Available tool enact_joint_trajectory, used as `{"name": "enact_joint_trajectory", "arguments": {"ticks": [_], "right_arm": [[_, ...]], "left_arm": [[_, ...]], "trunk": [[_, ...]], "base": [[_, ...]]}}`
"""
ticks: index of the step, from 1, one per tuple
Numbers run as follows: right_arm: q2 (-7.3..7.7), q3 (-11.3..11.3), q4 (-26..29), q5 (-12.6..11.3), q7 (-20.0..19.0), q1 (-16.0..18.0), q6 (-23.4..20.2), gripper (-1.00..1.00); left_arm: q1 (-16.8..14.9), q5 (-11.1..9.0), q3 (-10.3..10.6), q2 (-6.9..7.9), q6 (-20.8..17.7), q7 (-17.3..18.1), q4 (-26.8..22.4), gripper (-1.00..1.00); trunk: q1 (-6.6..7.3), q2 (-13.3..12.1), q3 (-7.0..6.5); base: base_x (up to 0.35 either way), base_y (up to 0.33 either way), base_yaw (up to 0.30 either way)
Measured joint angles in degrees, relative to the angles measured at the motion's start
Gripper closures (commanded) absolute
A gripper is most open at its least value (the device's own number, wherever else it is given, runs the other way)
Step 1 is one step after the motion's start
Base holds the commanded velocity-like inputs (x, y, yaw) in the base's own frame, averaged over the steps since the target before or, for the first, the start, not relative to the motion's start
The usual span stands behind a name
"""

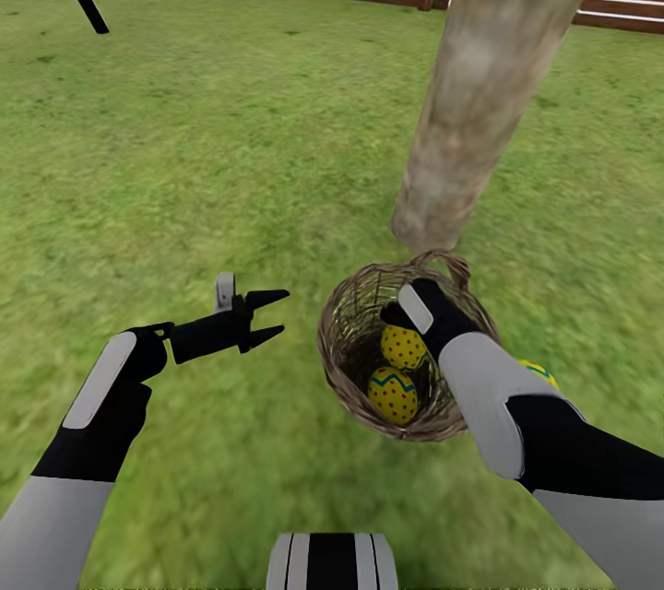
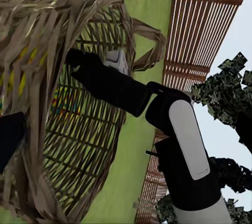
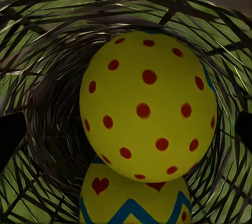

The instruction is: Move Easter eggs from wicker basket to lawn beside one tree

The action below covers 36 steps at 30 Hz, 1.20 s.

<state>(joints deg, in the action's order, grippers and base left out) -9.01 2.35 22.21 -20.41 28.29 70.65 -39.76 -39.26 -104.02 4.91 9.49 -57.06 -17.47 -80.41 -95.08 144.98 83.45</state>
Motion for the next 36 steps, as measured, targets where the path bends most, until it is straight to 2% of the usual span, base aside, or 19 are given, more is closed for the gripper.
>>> {"name": "enact_joint_trajectory", "arguments": {"ticks": [9,14,19,25,27,30,35,36], "right_arm": [[0.09,-0.01,0.23,0.13,0.13,0.00,0.04,-1.00],[0.09,0.02,0.20,0.29,3.41,0.00,0.11,-1.00],[0.09,-0.01,0.20,0.29,4.04,0.00,0.28,-1.00],[-0.15,0.04,0.40,-0.89,3.83,0.05,0.87,-1.00],[-0.14,-0.07,0.31,0.15,3.92,0.06,0.35,-1.00],[-0.17,0.09,1.70,0.05,4.01,0.06,-0.52,-1.00],[-0.14,0.20,5.44,1.24,4.02,0.05,-5.49,-1.00],[-0.14,0.14,5.26,0.98,3.99,0.05,-4.89,1.00]], "left_arm": [[0.00,0.00,0.04,-0.11,0.02,0.00,0.12,-1.00],[0.00,0.00,0.05,-0.12,0.02,0.00,0.13,-1.00],[0.00,0.00,0.05,-0.19,0.01,0.00,0.15,-1.00],[-0.01,0.00,0.06,-0.31,0.01,0.02,0.13,-1.00],[0.00,0.00,0.05,-0.31,0.01,0.01,0.13,-1.00],[0.00,-0.01,0.05,-0.30,0.02,0.01,0.14,-1.00],[0.00,-0.03,0.04,-0.30,0.02,0.01,0.19,-1.00],[0.00,-0.07,0.04,-0.28,0.02,0.01,0.19,-1.00]], "trunk": [[-0.23,0.12,2.00],[-0.36,0.19,3.10],[-0.49,0.26,4.21],[-0.63,0.34,5.53],[-0.68,0.37,5.97],[-0.72,0.43,6.63],[-0.85,0.49,7.75],[-0.85,0.49,7.75]], "base": [[0.000,0.000,0.000],[0.000,0.000,0.000],[0.000,0.000,0.000],[0.000,0.000,0.000],[0.000,0.000,0.000],[0.000,0.000,0.000],[0.000,0.000,0.000],[0.000,0.000,0.000]]}}
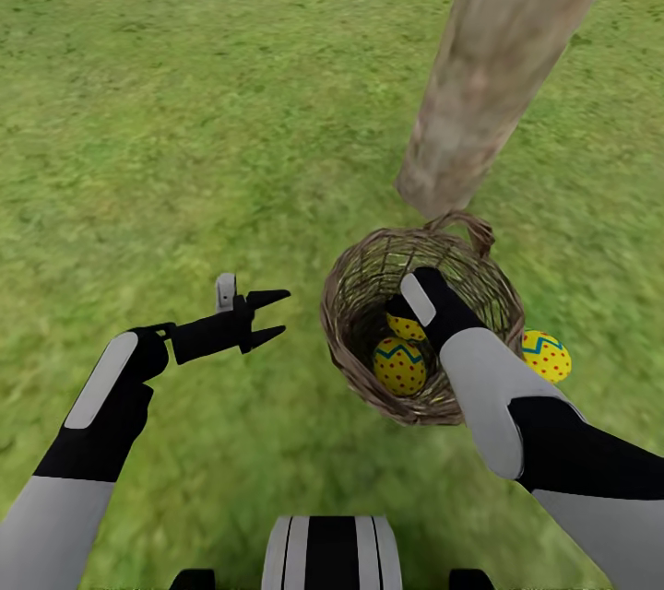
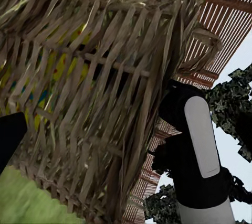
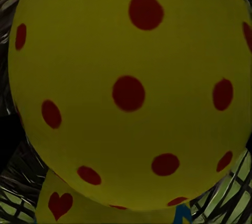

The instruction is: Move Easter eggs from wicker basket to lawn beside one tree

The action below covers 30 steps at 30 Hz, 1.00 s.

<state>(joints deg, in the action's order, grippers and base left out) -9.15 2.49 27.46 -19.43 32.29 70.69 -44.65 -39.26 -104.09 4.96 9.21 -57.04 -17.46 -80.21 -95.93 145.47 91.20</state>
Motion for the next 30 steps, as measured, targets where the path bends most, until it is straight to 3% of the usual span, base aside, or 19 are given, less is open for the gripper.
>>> {"name": "enact_joint_trajectory", "arguments": {"ticks": [22,25,27,30], "right_arm": [[0.08,-0.08,0.06,-0.50,0.06,0.00,0.46,1.00],[0.08,-0.10,-0.21,-0.43,0.00,0.00,1.11,1.00],[0.07,-0.15,-1.80,-1.38,-0.02,0.01,4.18,1.00],[0.04,-0.21,-3.19,-1.42,-0.04,0.00,4.97,1.00]], "left_arm": [[0.00,-0.03,0.00,0.02,0.00,0.09,0.17,-1.00],[0.00,0.00,0.02,-0.08,0.05,0.09,0.14,-1.00],[0.00,-0.03,0.08,-0.15,0.01,0.09,0.12,-1.00],[-0.01,-0.04,0.03,-0.13,0.01,0.09,0.04,-1.00]], "trunk": [[0.00,0.00,0.00],[0.00,0.00,0.00],[0.05,-0.03,-0.44],[0.11,-0.08,-1.10]], "base": [[0.000,0.000,0.000],[0.000,0.000,0.000],[0.000,0.000,0.000],[0.000,0.000,0.000]]}}
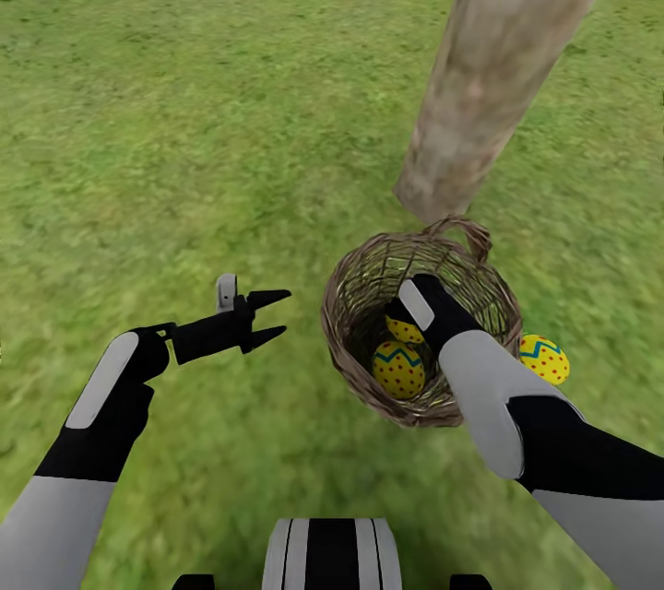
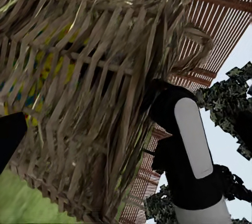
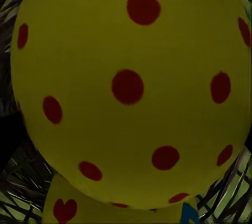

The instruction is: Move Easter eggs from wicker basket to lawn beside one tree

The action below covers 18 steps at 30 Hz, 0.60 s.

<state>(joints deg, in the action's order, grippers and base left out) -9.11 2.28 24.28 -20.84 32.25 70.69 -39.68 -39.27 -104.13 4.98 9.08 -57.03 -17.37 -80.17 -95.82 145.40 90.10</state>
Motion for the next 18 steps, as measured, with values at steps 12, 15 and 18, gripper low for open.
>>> {"name": "enact_joint_trajectory", "arguments": {"ticks": [12,15,18], "right_arm": [[0.02,0.20,-1.79,0.05,0.16,-0.04,0.01,1.00],[0.00,0.21,-1.79,0.01,0.15,-0.04,-0.05,1.00],[0.01,0.21,-1.79,0.01,0.15,-0.04,-0.09,1.00]], "left_arm": [[0.00,0.00,0.06,-0.01,-0.08,-0.10,0.05,-1.00],[0.00,0.00,-0.02,0.02,-0.09,-0.14,0.05,-1.00],[0.00,0.01,-0.10,0.02,-0.09,-0.18,0.05,-1.00]], "trunk": [[0.29,-0.17,-2.65],[0.37,-0.21,-3.32],[0.44,-0.25,-3.98]], "base": [[0.000,0.000,0.000],[0.000,0.000,0.000],[0.000,0.000,0.000]]}}
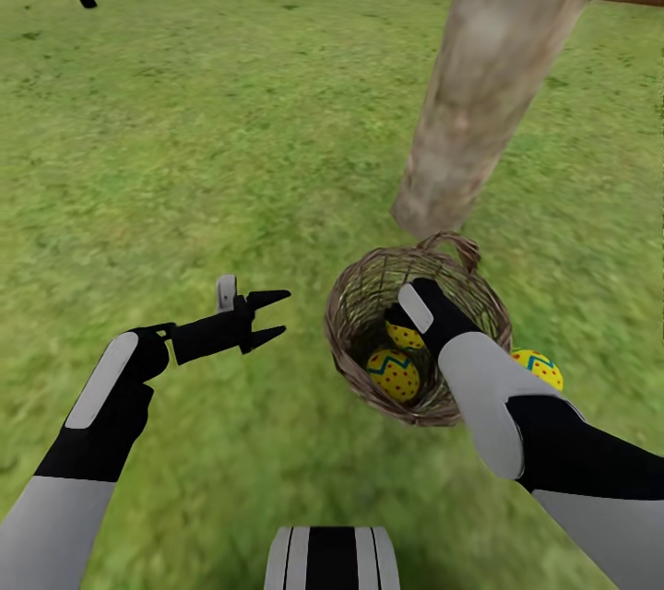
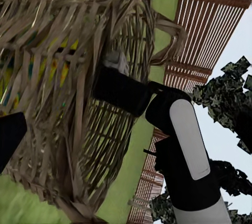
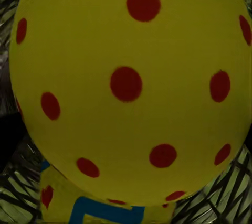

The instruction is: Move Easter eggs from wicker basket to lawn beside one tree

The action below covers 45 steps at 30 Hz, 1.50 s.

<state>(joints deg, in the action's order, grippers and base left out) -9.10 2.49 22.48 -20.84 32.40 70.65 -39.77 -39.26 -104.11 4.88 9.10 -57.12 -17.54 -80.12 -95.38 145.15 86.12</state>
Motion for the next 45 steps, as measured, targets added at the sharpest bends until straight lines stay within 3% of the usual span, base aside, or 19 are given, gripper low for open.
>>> {"name": "enact_joint_trajectory", "arguments": {"ticks": [29,38,42,45], "right_arm": [[0.30,0.04,-0.13,0.12,0.00,-0.13,-0.74,1.00],[0.45,-0.11,-0.59,0.54,-0.23,-2.30,-1.08,1.00],[0.47,-3.63,-0.33,0.69,-0.50,-2.37,-1.26,1.00],[0.44,-4.50,-0.24,0.74,-0.51,-2.37,-1.24,1.00]], "left_arm": [[0.00,-0.09,-0.27,0.34,-0.17,-0.01,0.17,-1.00],[0.00,0.68,0.22,-0.11,0.16,-0.36,0.26,-1.00],[0.00,0.69,0.25,-0.17,0.17,-0.36,0.33,-1.00],[0.00,0.71,0.25,-0.18,0.18,-0.36,0.32,-1.00]], "trunk": [[0.75,-0.39,-6.43],[0.98,-0.51,-8.42],[1.08,-0.56,-9.31],[1.16,-0.60,-9.98]], "base": [[-0.049,0.014,0.000],[0.000,0.000,0.000],[0.000,0.000,0.000],[0.000,0.000,0.000]]}}
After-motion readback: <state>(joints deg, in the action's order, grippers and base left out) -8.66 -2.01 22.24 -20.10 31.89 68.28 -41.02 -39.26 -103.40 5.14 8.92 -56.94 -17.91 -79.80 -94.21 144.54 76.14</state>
